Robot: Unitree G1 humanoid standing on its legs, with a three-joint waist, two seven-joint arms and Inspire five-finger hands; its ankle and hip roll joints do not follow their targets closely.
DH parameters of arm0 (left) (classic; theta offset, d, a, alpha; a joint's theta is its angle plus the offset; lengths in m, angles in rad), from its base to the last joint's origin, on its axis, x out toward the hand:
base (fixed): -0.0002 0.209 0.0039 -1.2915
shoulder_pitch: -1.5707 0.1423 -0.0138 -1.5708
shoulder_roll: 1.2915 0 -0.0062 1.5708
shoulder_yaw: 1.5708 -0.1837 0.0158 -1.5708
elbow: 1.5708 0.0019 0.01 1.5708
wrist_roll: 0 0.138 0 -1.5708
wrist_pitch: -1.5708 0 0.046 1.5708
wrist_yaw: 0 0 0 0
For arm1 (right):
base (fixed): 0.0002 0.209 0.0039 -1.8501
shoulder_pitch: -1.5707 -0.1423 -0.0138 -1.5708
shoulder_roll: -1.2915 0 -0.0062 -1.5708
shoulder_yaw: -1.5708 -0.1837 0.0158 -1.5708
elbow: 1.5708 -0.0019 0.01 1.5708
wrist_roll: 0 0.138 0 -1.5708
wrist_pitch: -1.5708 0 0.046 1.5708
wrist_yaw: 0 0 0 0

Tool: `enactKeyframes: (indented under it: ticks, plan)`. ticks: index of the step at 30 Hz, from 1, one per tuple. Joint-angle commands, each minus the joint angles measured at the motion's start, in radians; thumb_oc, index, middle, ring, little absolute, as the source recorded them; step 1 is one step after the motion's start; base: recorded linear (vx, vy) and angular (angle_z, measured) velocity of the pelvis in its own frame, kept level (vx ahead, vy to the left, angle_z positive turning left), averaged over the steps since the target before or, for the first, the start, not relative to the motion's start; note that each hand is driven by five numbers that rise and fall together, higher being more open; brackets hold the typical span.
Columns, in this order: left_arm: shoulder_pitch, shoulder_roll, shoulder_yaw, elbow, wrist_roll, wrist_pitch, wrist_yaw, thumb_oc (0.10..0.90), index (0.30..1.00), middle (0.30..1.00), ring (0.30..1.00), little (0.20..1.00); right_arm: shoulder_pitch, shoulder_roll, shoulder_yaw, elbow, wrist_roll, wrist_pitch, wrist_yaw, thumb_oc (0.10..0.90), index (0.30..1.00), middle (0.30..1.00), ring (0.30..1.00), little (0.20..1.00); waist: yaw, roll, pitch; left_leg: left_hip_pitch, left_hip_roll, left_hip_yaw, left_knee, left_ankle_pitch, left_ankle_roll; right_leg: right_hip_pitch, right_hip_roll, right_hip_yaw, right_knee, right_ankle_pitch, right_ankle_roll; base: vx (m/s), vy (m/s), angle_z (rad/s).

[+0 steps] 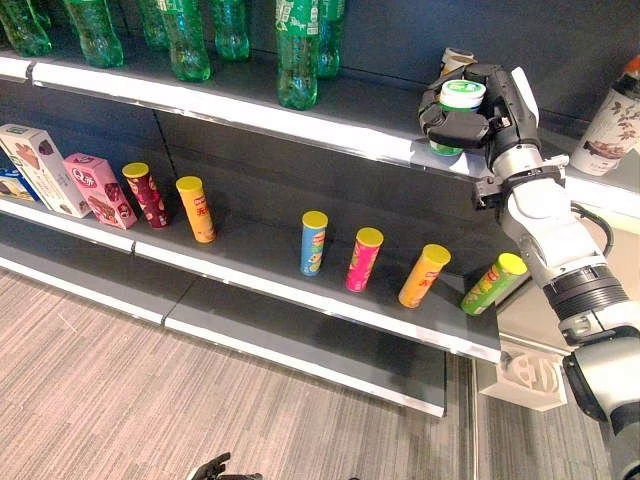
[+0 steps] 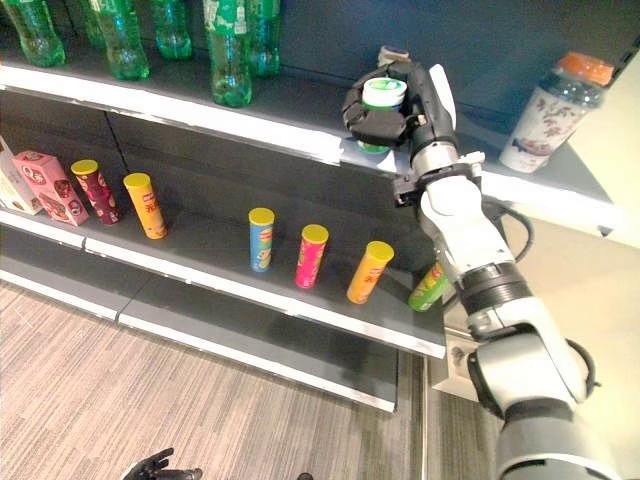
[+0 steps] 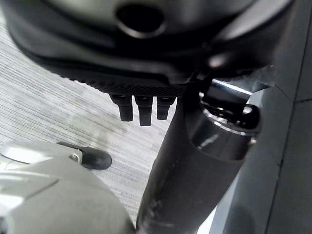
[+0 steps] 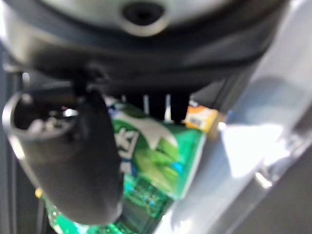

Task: Put the goods on the table back onto the shelves and tidy them up.

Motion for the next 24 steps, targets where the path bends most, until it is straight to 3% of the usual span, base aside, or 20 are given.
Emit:
enactKeyframes:
  ticks: [1,10,24]
  plan:
    - [-0.063,0.063,-0.055,0.016,-0.012,-0.045,0.014,0.8,0.9,0.9,0.9,0.9,-0.2,-0.046,-0.041,0.035,0.004,-0.045,-0.077,0.4,0.3,0.3,0.3,0.3,0.038,-0.052,-0.047,-0.059,0.031,0.028,0.001,-0.008,-0.076,0.12,-0.102,-0.035,0.009,-0.133,0.155,0.0,0.005,0.09]
    - [-0.07,0.08,-0.06,0.005,-0.021,-0.05,0.025,0.8,0.9,0.9,0.9,0.9,-0.264,-0.11,-0.051,0.205,-0.047,-0.023,-0.138,0.4,0.3,0.3,0.3,0.3,0.054,-0.061,-0.036,-0.079,0.026,0.014,0.001,-0.008,-0.078,0.107,-0.108,-0.048,0.01,-0.13,0.16,0.02,0.003,0.08]
    - [-0.074,0.073,-0.052,0.021,-0.016,-0.041,0.041,0.8,0.9,0.9,0.9,0.9,-0.23,-0.101,-0.053,0.132,-0.05,-0.026,-0.146,0.4,0.3,0.3,0.3,0.3,0.021,-0.06,-0.027,-0.071,0.026,0.032,0.001,-0.018,-0.075,0.105,-0.116,-0.033,0.009,-0.123,0.164,0.0,0.003,-0.01]
